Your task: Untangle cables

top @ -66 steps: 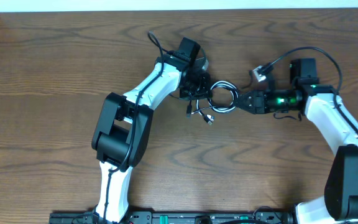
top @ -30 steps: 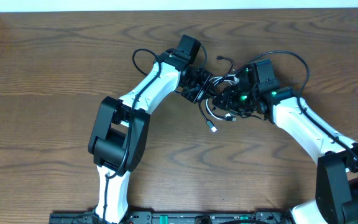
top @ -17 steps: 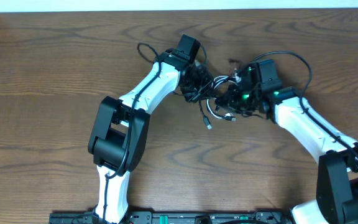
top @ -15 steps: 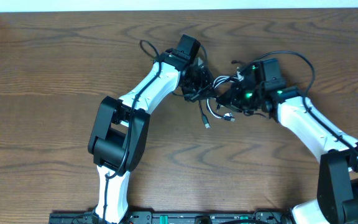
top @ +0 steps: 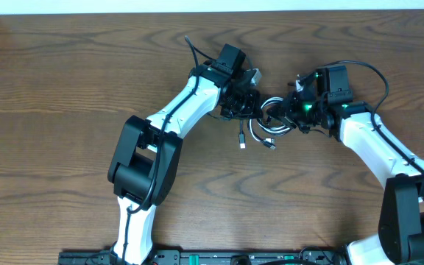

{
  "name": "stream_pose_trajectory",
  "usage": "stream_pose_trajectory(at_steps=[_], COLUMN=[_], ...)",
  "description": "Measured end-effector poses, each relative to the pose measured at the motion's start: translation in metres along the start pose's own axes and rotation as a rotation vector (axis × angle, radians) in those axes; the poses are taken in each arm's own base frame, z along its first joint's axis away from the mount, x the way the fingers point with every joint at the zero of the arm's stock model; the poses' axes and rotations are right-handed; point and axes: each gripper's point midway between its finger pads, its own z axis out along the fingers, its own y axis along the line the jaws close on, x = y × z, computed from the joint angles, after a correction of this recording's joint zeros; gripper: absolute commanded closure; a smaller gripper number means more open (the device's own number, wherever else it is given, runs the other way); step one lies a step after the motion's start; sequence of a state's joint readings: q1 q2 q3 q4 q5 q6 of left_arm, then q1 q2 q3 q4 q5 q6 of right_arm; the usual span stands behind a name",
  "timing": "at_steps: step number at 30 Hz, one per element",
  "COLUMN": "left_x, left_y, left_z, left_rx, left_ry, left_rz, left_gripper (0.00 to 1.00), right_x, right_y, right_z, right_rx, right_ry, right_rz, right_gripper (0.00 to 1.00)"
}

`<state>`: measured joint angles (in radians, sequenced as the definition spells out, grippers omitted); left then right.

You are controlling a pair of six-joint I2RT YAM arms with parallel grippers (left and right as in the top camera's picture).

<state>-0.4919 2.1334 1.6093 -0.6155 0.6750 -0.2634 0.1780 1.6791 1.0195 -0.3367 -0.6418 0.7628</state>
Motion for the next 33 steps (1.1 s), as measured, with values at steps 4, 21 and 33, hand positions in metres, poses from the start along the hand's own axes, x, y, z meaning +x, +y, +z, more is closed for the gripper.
stream_pose_trajectory(at_steps=[4, 21, 33], left_x=[0.001, 0.005, 0.009], left_y=[-0.003, -0.067, -0.059], left_z=[-0.002, -0.056, -0.066], left_rx=[0.011, 0.170, 0.204], left_ry=[0.002, -0.048, -0.019], left_rz=[0.035, 0.140, 0.080], left_gripper=[0.93, 0.93, 0.93], right_x=[-0.005, -0.021, -0.035], right_y=[-0.009, -0.028, 0.011], right_z=[0.000, -0.004, -0.049], right_rx=[0.049, 0.158, -0.103], right_ry=[-0.034, -0.127, -0.128], right_rz=[0.007, -0.022, -0.408], right_gripper=[0.99, 0.89, 0.20])
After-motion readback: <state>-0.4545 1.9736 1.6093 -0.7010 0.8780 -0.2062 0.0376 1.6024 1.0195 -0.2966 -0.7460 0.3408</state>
